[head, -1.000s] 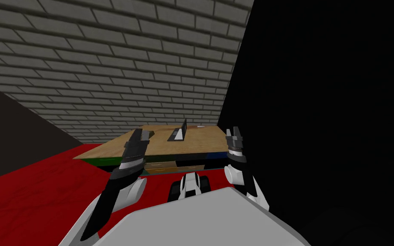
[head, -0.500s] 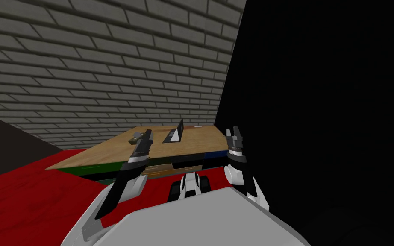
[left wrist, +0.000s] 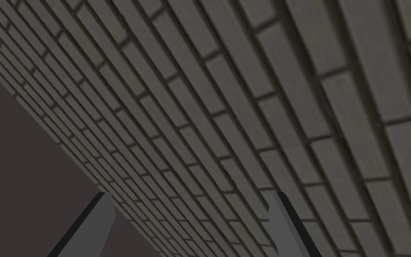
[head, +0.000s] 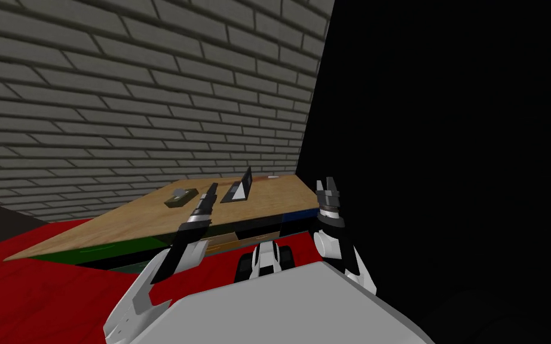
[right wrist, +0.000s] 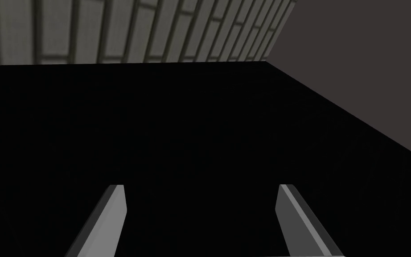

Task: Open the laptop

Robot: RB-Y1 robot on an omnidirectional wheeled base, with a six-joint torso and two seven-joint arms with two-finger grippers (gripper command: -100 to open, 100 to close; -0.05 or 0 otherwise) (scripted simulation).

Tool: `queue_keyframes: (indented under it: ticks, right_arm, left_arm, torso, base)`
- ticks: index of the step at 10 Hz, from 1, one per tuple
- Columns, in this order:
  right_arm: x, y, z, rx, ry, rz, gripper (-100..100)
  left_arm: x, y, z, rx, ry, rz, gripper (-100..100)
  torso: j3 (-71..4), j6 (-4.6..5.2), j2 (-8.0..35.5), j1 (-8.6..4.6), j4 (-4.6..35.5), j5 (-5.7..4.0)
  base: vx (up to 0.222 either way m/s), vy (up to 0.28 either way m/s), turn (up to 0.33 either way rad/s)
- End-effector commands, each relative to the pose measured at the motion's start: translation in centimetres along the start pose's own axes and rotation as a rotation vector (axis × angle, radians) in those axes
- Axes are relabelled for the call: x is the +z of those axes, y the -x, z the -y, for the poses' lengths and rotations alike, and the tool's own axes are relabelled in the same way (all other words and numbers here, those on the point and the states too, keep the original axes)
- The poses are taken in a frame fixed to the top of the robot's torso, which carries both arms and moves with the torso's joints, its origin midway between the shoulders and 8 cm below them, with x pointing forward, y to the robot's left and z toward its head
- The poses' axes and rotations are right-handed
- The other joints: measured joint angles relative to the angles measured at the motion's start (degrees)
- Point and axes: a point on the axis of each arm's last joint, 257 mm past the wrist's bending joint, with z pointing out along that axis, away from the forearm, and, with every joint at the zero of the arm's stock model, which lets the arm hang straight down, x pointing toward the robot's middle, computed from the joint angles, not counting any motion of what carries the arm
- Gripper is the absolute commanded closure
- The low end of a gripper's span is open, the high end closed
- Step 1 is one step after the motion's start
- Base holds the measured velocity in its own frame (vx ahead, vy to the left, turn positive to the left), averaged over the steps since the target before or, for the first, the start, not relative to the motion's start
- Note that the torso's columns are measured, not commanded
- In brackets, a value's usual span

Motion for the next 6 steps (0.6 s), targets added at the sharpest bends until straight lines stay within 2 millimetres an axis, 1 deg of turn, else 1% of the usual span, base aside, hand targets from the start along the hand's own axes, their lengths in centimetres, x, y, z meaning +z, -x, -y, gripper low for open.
queue_keyframes:
  ticks: [1,2,6]
  right_arm:
    - [0.0,0.0,0.0,0.0,0.0,0.0,0]
    - [0.0,0.0,0.0,0.0,0.0,0.0,0]
    - [0.0,0.0,0.0,0.0,0.0,0.0,0]
  left_arm:
    - [0.5,-0.9,-3.0,0.035,0.082,-0.02,-100]
    - [0.5,-0.9,-3.0,0.035,0.082,-0.02,-100]
    - [1.0,-1.8,-7.8,0.089,0.204,-0.051,-100]
  torso:
    - [0.01,0.0,0.02,0.0,0.01,0.0]
    - [0.0,0.0,0.0,-0.02,0.0,-0.01]
    - [-0.01,0.01,-0.03,-0.02,0.0,-0.01]
  base:
    - [0.021,-0.039,-0.087]
    - [0.018,-0.027,-0.039]
    - [0.015,-0.029,-0.108]
